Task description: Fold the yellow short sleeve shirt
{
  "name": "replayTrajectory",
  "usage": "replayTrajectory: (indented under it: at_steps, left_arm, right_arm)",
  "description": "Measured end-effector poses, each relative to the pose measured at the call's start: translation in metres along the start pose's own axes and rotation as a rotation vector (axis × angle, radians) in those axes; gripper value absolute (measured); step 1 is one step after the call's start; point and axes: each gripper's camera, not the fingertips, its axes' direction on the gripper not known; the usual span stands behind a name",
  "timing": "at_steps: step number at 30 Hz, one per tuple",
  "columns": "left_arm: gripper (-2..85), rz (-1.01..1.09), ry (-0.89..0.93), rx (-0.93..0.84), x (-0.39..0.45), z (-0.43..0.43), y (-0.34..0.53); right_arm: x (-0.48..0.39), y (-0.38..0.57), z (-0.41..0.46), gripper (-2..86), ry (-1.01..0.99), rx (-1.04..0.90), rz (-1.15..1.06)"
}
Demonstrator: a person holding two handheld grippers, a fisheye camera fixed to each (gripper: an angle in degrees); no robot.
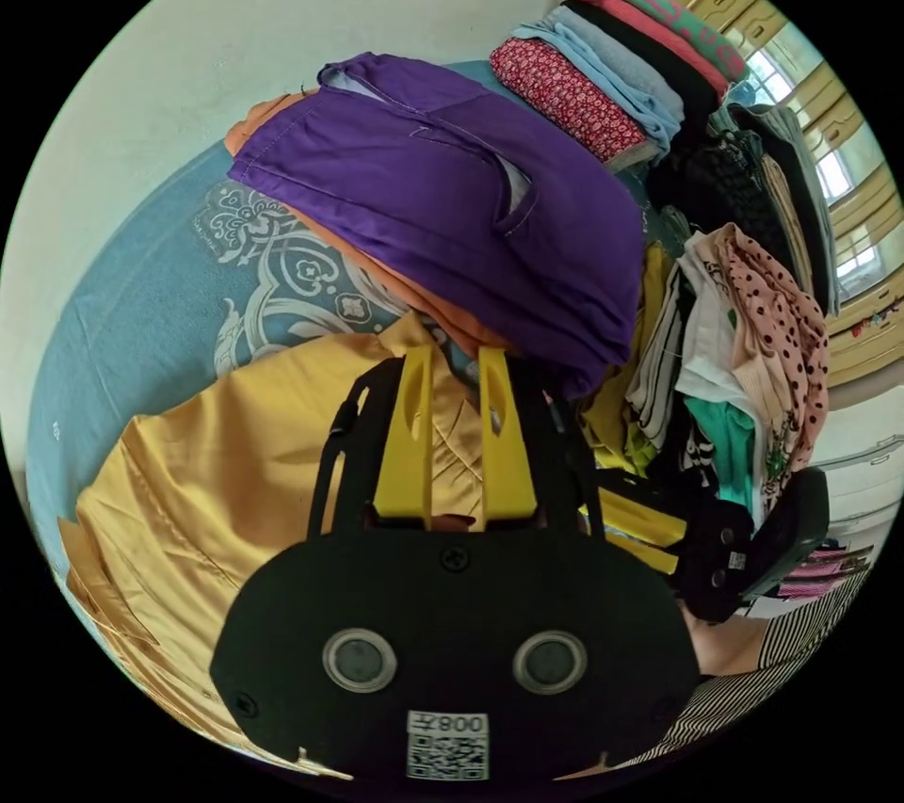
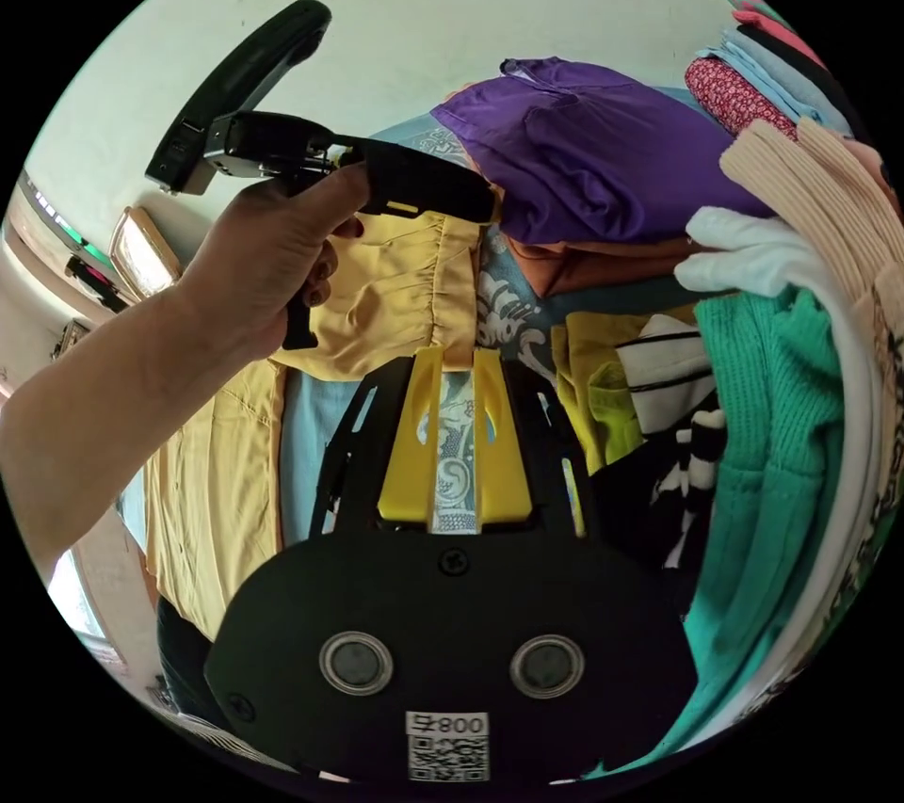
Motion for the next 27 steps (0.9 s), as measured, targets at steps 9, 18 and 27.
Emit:
replayTrajectory:
  at_steps: [9,18,27]
  left_arm:
    - [6.7,-0.011,-0.122,0.031,-0.001,-0.008,-0.036]
    - [2.1,-0.015,-0.158,-0.046,-0.013,-0.011,-0.075]
    - [0.5,-0.111,0.05,0.095,-0.056,-0.086,-0.076]
  right_arm:
    - [0.008,-0.005,-0.003,3.1,-0.046,0.001,0.021]
    - [0.008,-0.01,-0.002,2.6,-0.035,0.008,0.008]
    - [0.022,-0.017,-0.011,0.8,-0.136,0.041,0.055]
